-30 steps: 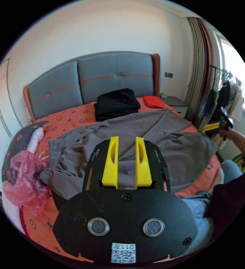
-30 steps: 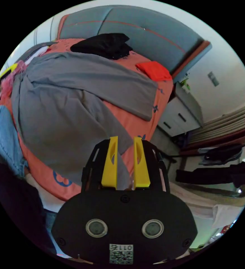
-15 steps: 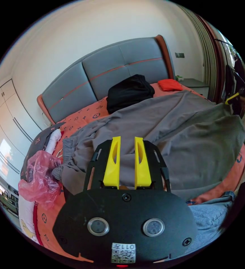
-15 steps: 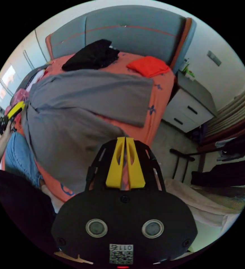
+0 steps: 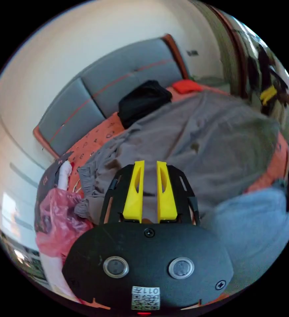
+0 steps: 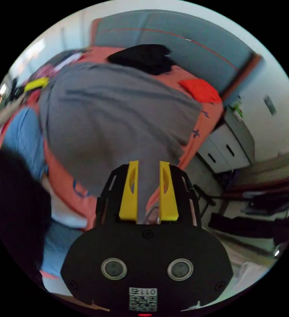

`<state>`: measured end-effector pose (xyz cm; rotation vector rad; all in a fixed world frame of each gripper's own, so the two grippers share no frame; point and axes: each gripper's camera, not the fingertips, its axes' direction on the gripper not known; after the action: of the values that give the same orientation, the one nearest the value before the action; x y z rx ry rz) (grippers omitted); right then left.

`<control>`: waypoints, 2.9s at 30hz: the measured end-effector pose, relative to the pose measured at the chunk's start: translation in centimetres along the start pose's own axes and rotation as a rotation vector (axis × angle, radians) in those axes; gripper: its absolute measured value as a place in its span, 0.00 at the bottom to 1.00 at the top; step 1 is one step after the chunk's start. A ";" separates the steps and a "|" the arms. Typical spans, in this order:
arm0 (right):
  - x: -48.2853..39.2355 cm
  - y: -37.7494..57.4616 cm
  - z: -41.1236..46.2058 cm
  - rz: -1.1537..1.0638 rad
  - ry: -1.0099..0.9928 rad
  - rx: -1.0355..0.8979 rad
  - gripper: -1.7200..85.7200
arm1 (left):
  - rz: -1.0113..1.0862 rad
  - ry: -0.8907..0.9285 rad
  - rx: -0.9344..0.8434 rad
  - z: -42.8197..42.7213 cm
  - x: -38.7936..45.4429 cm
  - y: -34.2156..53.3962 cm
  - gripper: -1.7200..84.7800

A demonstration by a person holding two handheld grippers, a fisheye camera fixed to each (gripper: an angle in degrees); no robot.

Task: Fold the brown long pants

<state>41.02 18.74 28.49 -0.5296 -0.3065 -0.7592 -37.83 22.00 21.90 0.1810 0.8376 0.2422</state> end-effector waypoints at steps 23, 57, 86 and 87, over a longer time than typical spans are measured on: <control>-17.3 -2.5 5.5 -0.401 0.234 -0.256 0.18 | 1.114 -0.133 -0.452 11.0 3.3 -5.6 0.20; 2.8 -13.9 -8.1 -0.241 0.421 -0.036 0.04 | 0.555 -0.265 -0.274 6.4 -17.5 -11.9 0.02; 42.0 -5.9 6.4 0.579 -0.217 0.117 0.15 | -0.893 0.722 0.264 14.5 -36.9 2.7 0.08; 42.6 -4.1 7.0 0.624 -0.254 0.131 0.16 | -0.980 0.759 0.288 14.7 -35.4 4.7 0.11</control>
<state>66.98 -4.05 54.67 -0.5577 -0.3962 -0.0650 -50.27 15.54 57.86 -0.0803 1.6106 -0.7859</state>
